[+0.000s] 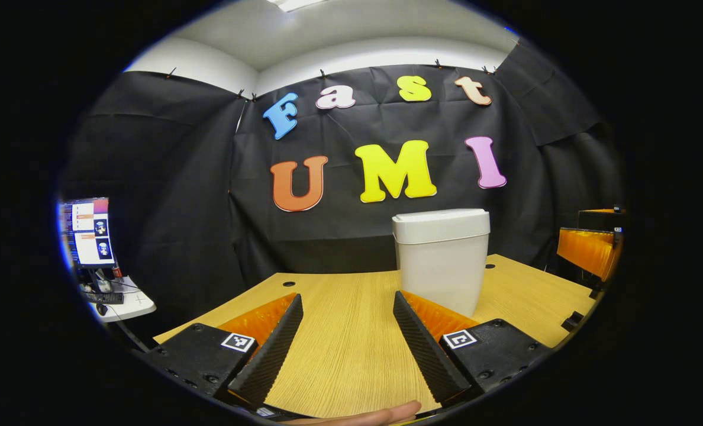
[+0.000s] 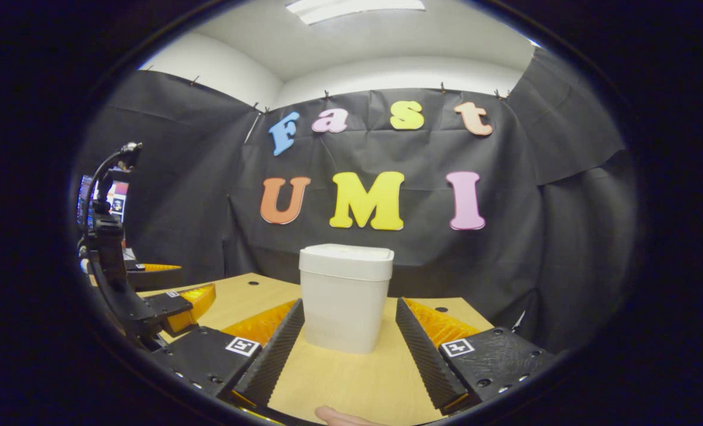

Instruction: Press the lid of the desktop garbage bin to open it, pick up the crumpled paper on the desktop and throw it into the bin, then pick up the pop can on the desktop and drop it into the bin, and finally close the garbage bin lid.

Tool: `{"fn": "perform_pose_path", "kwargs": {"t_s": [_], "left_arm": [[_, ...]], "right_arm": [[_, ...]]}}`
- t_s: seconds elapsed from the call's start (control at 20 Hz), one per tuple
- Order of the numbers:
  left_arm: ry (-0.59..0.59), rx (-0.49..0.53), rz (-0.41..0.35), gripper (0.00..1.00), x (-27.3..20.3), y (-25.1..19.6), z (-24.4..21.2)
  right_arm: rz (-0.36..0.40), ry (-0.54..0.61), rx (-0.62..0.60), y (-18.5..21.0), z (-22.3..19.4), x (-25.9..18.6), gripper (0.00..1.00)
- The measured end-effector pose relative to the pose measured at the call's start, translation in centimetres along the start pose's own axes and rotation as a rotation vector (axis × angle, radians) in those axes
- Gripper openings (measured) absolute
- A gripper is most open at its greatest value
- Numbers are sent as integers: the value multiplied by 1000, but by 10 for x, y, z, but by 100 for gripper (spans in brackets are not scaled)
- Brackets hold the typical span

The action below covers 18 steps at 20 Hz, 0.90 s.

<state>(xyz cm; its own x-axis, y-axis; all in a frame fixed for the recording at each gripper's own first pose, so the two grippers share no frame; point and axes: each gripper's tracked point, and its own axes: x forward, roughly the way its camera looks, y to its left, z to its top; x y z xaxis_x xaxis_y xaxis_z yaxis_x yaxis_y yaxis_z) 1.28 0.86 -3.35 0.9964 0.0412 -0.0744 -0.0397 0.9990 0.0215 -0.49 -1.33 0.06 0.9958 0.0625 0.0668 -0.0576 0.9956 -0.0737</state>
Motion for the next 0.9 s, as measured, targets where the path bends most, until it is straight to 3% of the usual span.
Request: {"fn": "perform_pose_path", "kwargs": {"t_s": [0.9], "left_arm": [[16, 18, -23, 99, 2, -13, -9]], "right_arm": [[-14, 8, -16, -3, -6, 3, 98]]}}
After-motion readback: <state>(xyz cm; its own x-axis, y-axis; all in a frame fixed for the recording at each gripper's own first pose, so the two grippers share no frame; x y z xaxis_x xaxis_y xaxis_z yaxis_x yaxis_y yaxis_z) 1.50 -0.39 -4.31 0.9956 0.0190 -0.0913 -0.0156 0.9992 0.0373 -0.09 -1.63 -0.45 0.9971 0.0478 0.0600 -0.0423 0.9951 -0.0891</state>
